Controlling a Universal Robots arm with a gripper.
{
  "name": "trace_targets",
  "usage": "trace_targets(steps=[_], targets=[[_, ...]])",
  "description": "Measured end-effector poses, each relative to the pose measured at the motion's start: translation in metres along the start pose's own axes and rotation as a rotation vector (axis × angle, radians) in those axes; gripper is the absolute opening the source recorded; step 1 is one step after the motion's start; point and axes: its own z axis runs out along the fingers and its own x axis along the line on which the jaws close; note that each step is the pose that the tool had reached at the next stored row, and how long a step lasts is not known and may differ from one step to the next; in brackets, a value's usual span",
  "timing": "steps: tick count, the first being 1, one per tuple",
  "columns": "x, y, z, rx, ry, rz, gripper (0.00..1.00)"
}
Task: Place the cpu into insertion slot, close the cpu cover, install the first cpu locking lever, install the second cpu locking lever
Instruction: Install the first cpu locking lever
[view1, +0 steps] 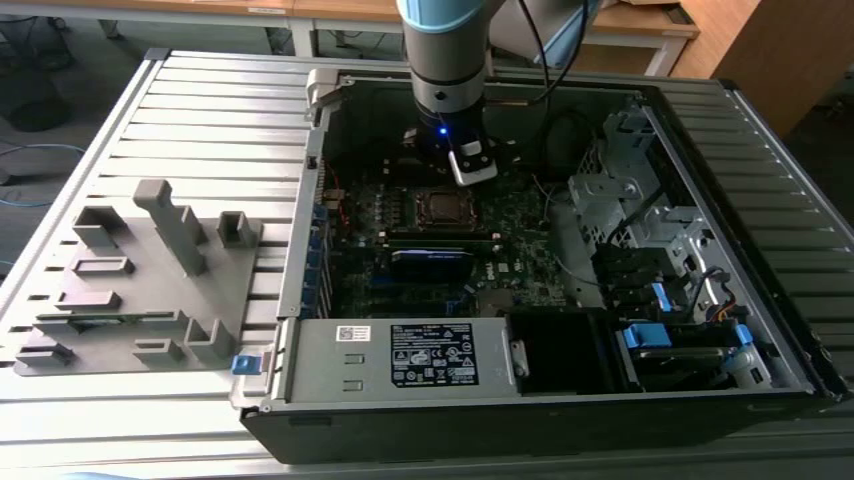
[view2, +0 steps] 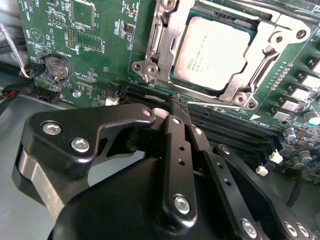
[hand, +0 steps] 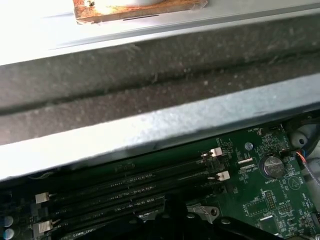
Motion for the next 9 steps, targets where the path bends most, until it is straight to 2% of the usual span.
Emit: trace_targets(steps=[6, 9], targets=[[0.0014, 0.0001, -0.0001, -0.0092, 0.0015, 0.005, 0.11], [0.0016, 0.0001, -0.0001, -0.0110, 0.0016, 0.007, 0.11]])
